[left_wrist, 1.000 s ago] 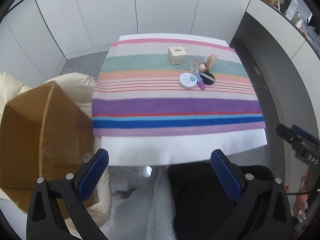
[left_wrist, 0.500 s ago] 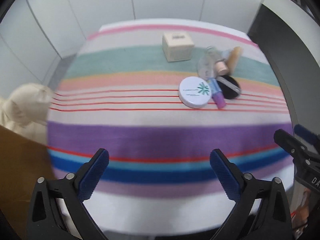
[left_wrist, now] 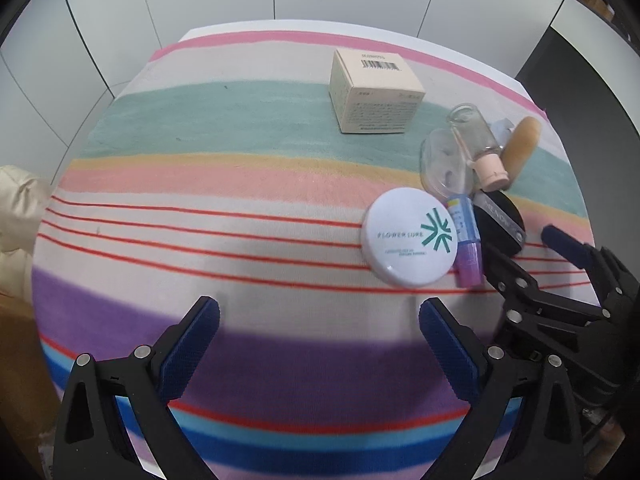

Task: Organize objects
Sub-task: 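Grasp the white FLOWER LURE compact with the left gripper while the right grasps the black MENOW puff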

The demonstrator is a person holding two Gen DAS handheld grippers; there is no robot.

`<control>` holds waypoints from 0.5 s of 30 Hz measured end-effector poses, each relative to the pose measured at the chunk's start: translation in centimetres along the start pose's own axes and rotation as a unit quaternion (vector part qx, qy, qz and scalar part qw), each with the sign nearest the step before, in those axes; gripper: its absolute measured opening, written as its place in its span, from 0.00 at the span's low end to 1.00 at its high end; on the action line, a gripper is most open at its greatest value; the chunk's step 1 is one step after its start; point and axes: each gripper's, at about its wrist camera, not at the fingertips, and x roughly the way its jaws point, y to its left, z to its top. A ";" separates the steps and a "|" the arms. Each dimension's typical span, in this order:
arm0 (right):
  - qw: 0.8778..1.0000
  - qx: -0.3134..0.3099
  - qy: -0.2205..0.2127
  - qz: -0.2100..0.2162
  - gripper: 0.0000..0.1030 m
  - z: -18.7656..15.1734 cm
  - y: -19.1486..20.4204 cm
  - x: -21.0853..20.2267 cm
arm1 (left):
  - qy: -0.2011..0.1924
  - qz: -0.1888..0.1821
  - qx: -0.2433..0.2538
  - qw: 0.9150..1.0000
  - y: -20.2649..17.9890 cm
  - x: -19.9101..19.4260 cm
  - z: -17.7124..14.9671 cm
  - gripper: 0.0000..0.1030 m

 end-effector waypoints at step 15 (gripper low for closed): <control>0.999 0.000 -0.032 0.014 0.47 -0.3 -0.7 -1.6 | -0.012 -0.012 0.015 1.000 -2.3 1.2 1.4 0.99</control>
